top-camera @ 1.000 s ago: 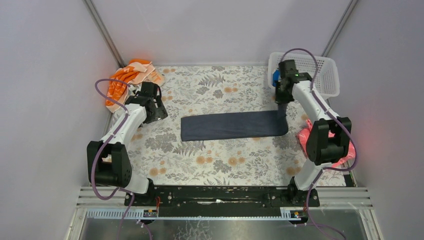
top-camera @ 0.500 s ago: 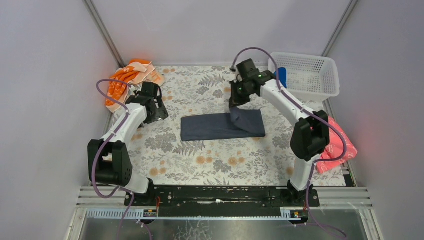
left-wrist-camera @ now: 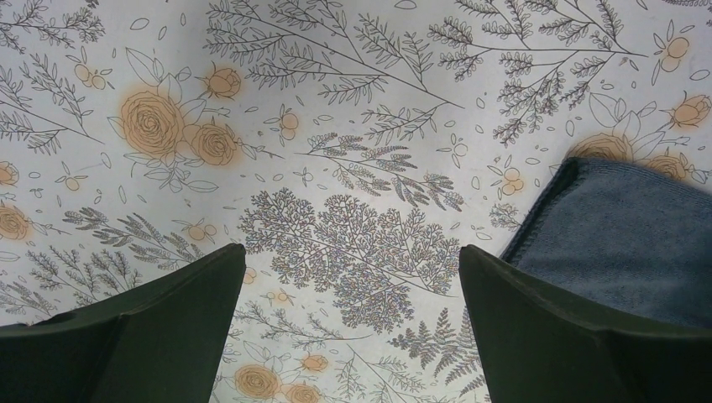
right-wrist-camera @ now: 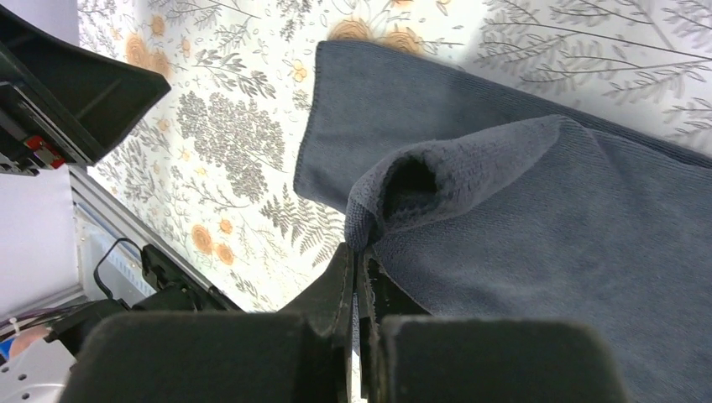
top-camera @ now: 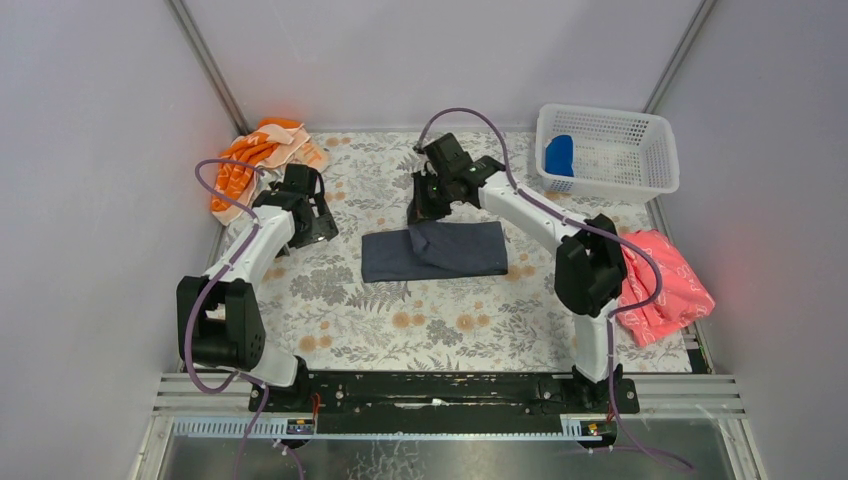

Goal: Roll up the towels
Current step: Fold the towel at the center of the board.

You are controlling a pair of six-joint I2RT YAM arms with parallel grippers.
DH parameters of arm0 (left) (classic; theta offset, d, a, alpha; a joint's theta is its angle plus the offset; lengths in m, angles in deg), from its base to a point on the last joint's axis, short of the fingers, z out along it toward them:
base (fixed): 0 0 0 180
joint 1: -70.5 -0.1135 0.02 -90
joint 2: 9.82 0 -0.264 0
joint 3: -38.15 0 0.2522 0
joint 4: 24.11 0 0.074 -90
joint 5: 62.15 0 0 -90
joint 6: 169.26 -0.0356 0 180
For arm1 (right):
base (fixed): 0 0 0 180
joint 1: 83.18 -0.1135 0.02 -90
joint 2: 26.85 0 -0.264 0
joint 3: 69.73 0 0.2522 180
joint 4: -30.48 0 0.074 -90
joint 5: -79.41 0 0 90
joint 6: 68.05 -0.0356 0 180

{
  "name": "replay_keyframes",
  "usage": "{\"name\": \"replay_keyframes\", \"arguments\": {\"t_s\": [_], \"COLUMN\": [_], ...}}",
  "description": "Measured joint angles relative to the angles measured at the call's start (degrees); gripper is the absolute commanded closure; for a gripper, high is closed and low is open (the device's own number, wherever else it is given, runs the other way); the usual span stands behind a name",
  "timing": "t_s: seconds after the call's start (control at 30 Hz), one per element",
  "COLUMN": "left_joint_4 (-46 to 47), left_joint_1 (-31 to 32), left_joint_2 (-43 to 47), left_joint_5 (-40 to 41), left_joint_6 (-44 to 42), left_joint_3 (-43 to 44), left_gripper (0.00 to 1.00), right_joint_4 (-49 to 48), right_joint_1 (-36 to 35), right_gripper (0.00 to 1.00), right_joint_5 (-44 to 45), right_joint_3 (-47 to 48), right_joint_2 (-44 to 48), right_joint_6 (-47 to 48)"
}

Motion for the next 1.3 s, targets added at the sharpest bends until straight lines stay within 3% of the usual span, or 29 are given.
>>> {"name": "replay_keyframes", "arguments": {"t_s": [1.07, 1.23, 1.3], "left_joint_4": [0.02, 0.02, 0.02], "left_joint_1": [0.0, 0.0, 0.0], "left_joint_2": [-1.07, -1.4, -1.49], "left_joint_5": [-1.79, -2.23, -2.36], "left_joint_6": [-0.07, -0.09, -0.11], "left_joint_3": [0.0, 0.0, 0.0], "left_gripper": [0.01, 0.01, 0.01], "right_joint_4": [-16.39, -17.75, -17.73], "right_joint_1": [-5.92, -5.95, -5.97], "right_gripper": [0.89, 0.79, 0.65], "right_joint_5": [-5.64, -6.01, -6.01], "right_joint_3": [0.04, 0.04, 0.04], "right_joint_2": [-12.48, -14.67, -15.61], "right_joint_6": [-10.82, -11.43, -11.47]}}
